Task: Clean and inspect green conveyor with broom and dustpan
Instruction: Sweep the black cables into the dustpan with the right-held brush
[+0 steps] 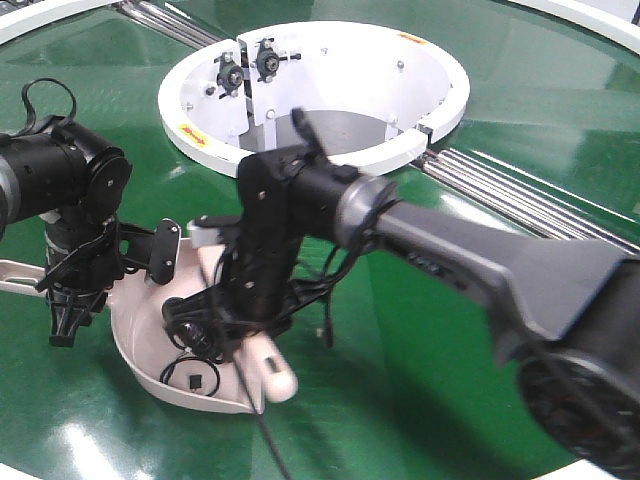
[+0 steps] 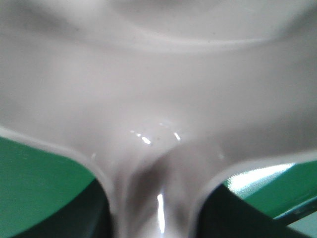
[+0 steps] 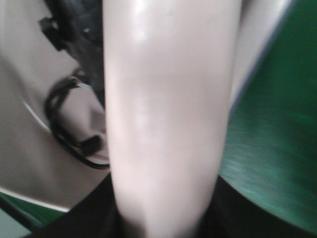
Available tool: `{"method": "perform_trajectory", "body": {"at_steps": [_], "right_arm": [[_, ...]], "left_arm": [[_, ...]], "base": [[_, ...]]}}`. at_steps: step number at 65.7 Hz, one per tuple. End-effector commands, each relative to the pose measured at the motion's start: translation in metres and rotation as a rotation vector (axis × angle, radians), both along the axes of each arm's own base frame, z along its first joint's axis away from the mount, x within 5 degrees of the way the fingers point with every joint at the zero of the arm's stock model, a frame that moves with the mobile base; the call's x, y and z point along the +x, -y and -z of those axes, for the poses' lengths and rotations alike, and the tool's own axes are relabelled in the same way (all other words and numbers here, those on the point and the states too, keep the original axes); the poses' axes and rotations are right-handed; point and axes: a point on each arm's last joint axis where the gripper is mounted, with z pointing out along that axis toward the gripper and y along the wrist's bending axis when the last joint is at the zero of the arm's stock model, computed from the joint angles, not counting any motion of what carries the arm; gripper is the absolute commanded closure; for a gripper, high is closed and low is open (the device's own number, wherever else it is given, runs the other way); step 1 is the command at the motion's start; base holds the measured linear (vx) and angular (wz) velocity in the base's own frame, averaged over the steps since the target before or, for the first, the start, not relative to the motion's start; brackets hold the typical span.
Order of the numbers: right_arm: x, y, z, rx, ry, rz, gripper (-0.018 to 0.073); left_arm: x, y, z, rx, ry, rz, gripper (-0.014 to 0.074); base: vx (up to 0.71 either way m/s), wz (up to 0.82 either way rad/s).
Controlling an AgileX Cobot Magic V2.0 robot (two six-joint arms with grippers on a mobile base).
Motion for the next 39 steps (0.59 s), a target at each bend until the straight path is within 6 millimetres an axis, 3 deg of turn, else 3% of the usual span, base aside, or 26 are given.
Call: {"method": "perform_trajectory", "body": {"at_steps": [1,19,39], "right_arm": [[-0.002,0.033,-0.054,-0.033,0.102,-0.005,0.0560],[-0.003,0.116,-0.067,-0.205,0.162,0.069,0.0557],[-0.018,0.177,-0.045,-0.274,0.183,0.136,0.0554]], "left_arm": [[-0.002,-0.001,-0.023,0.017,0.046,0.000,0.0602],[-0.002,-0.001,-0.023,0.017,0.046,0.000,0.0602],[-0.002,-0.001,-0.023,0.017,0.046,0.000,0.0602]], "base": [[0.00,0.00],[0.00,0.00],[0.00,0.00]]}}
